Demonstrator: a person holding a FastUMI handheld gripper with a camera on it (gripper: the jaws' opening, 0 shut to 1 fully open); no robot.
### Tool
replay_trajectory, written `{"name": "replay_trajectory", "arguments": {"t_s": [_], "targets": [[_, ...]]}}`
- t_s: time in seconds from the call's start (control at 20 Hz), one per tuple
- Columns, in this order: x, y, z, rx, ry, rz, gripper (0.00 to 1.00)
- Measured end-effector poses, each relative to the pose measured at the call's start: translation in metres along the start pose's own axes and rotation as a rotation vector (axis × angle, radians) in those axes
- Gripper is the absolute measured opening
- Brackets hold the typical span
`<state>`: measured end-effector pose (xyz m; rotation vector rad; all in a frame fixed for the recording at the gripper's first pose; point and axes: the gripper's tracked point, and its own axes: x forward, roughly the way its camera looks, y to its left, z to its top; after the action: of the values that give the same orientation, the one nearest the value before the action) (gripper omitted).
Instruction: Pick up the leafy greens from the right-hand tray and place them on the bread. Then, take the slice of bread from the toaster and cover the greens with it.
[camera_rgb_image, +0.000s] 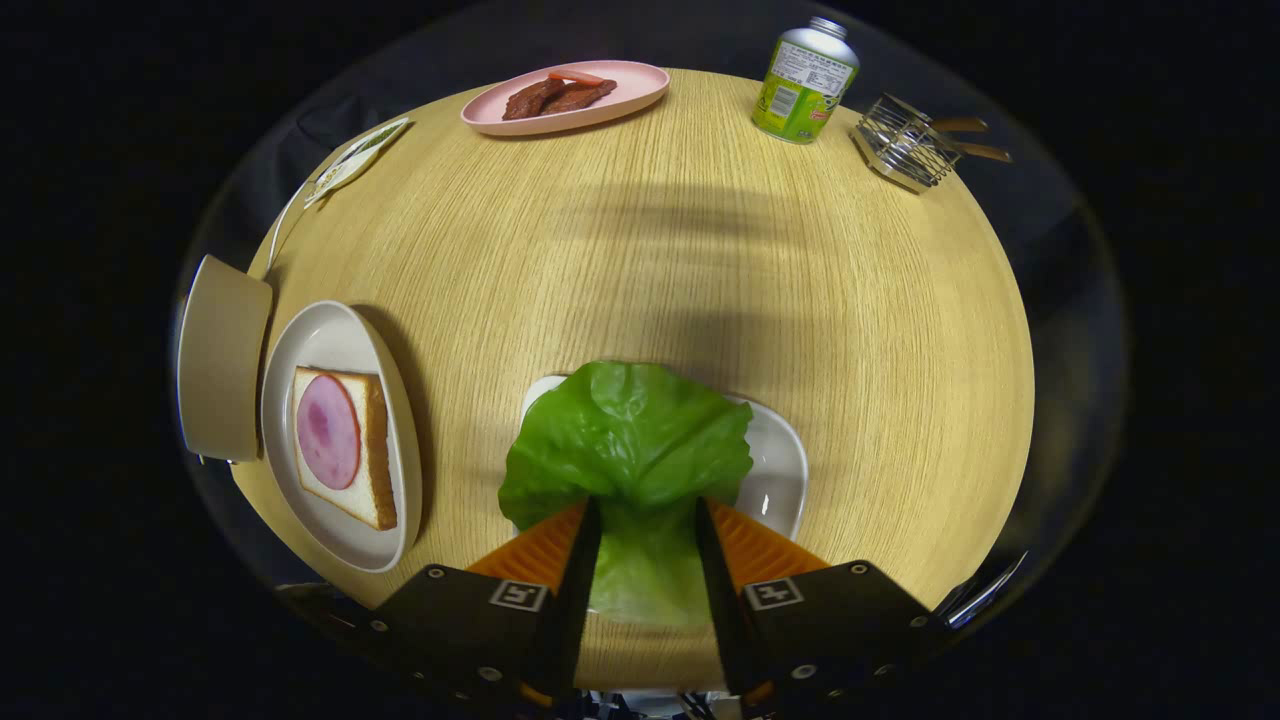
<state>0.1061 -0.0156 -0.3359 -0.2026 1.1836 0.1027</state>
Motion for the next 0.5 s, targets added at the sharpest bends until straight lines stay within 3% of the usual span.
{"name": "replay_trajectory", "arguments": {"t_s": [0.15,0.2,0.25,0.3,0.5], "targets": [[-0.001,-0.004,-0.001,0.035,-0.005,-0.013,0.28],[-0.001,-0.004,-0.002,0.059,-0.004,-0.011,0.12],[-0.002,-0.003,-0.004,0.083,0.002,-0.003,0.07],[-0.005,-0.004,-0.003,0.097,-0.003,-0.003,0.02],[-0.027,0.001,0.004,0.13,-0.047,0.014,0.01]]}}
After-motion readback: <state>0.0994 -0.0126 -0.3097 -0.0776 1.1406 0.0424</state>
